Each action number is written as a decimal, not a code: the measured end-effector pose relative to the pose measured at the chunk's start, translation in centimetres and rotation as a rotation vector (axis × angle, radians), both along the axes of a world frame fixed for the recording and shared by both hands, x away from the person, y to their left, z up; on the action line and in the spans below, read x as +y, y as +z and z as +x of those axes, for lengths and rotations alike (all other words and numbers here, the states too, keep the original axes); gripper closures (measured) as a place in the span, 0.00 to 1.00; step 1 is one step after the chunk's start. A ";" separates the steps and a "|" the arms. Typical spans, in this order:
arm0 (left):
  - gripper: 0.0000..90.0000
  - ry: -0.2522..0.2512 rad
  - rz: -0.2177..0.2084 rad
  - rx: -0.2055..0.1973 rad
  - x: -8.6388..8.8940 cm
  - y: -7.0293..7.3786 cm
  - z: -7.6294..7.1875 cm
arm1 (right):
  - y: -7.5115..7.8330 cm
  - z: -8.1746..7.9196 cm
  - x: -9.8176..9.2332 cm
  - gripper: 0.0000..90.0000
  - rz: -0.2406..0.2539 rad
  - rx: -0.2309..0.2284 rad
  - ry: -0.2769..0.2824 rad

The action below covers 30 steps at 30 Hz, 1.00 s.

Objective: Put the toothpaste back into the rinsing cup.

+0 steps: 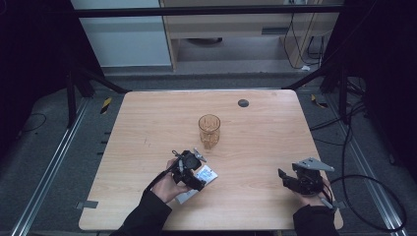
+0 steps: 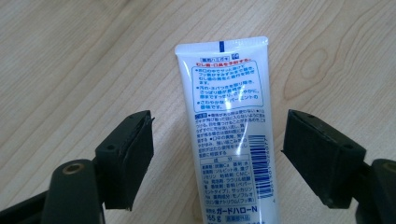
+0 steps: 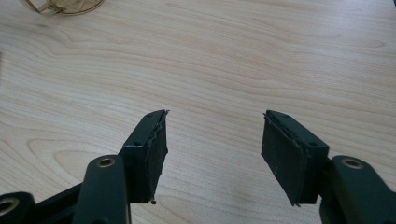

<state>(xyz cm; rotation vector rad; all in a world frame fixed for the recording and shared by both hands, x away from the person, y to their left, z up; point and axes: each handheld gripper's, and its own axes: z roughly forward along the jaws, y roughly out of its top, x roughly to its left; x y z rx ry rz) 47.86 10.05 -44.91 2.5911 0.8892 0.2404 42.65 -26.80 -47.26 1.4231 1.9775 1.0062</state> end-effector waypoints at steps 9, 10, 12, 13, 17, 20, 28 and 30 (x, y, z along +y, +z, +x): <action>0.27 0.001 0.007 0.020 -0.2 -0.8 0.3 | -0.1 0.1 0.1 0.45 0.000 0.003 0.002; 0.27 0.003 0.009 0.023 -0.3 -1.0 0.4 | -0.1 0.1 0.0 0.45 0.001 0.004 0.003; 0.28 0.004 0.009 0.024 -0.3 -1.1 0.4 | -0.1 0.1 0.0 0.45 0.002 0.007 0.003; 0.28 0.003 0.010 0.025 -0.3 -1.2 0.4 | -0.1 0.1 0.0 0.45 0.002 0.007 0.003; 0.28 0.005 0.013 0.032 -0.4 -1.4 0.5 | -0.1 0.1 0.1 0.45 0.001 0.009 0.005; 0.29 0.008 0.005 0.036 -0.4 -1.7 0.5 | -0.1 0.1 0.1 0.45 -0.001 0.008 0.007; 0.36 -0.006 0.010 0.037 -0.7 -2.0 0.3 | -0.1 0.1 0.1 0.45 -0.001 0.007 0.006; 0.41 -0.010 0.006 0.033 -0.8 -2.0 0.2 | -0.1 0.1 0.1 0.45 0.000 0.009 0.006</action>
